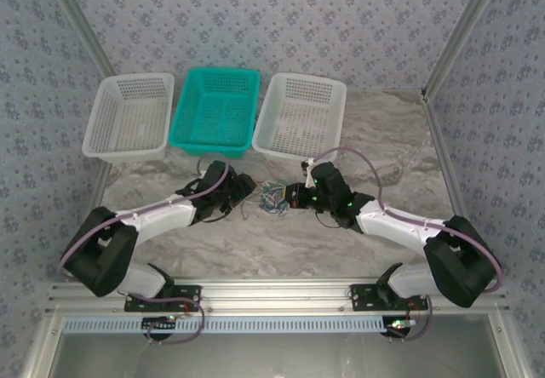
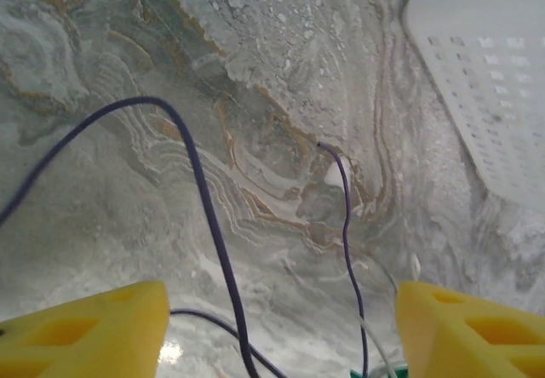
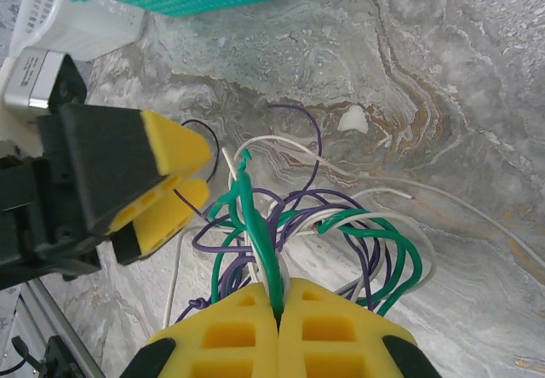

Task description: Untangle the cables

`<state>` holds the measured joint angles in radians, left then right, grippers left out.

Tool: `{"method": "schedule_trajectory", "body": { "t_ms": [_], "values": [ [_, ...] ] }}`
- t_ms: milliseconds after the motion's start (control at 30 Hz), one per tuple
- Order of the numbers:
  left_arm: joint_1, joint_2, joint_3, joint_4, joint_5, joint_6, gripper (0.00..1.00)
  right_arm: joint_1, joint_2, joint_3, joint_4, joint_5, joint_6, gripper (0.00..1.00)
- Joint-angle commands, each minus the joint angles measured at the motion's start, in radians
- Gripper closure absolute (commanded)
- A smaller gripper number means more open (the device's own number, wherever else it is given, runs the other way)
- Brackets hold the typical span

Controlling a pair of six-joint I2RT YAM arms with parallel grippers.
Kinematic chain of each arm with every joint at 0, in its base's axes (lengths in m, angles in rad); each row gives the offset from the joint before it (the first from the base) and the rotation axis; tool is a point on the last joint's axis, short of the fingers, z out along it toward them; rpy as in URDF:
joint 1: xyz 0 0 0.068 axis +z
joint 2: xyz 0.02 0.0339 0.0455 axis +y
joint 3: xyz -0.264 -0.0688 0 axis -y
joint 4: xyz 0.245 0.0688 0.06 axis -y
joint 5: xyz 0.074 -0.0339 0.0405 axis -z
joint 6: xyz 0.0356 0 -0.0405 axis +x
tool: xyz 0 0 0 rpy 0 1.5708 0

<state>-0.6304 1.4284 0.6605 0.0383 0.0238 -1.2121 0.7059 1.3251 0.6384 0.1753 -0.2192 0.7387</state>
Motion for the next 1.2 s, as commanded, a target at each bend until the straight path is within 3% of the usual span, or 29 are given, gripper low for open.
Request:
{"method": "schedule_trajectory", "body": {
  "t_ms": [0, 133, 167, 367, 533, 867, 1067, 1167],
  "values": [
    [-0.004, 0.015, 0.032, 0.003, -0.054, -0.061, 0.53, 0.009, -0.002, 0.029, 0.002, -0.017, -0.02, 1.0],
    [0.0, 0.007, 0.032, -0.044, -0.075, -0.048, 0.96, 0.003, -0.014, 0.025, -0.015, 0.002, -0.022, 1.0],
    [0.006, 0.003, 0.035, -0.066, -0.073, -0.036, 1.0, 0.001, -0.018, 0.022, -0.019, 0.007, -0.021, 1.0],
    [0.117, -0.164, -0.024, -0.17, -0.102, 0.018, 1.0, -0.075, -0.121, -0.091, -0.061, 0.106, 0.068, 1.0],
    [0.201, -0.302, 0.044, -0.451, -0.232, 0.13, 1.0, -0.248, -0.231, -0.276, -0.006, 0.06, 0.221, 1.0],
    [0.402, -0.483, 0.021, -0.55, -0.195, 0.182, 1.0, -0.393, -0.419, -0.395, -0.211, 0.123, 0.302, 1.0],
    [0.578, -0.588, 0.025, -0.621, -0.148, 0.235, 1.0, -0.617, -0.713, -0.456, -0.402, 0.127, 0.279, 1.0],
    [0.608, -0.586, 0.037, -0.606, -0.092, 0.269, 1.0, -0.662, -0.828, -0.449, -0.456, 0.121, 0.241, 1.0]
  ]
}}
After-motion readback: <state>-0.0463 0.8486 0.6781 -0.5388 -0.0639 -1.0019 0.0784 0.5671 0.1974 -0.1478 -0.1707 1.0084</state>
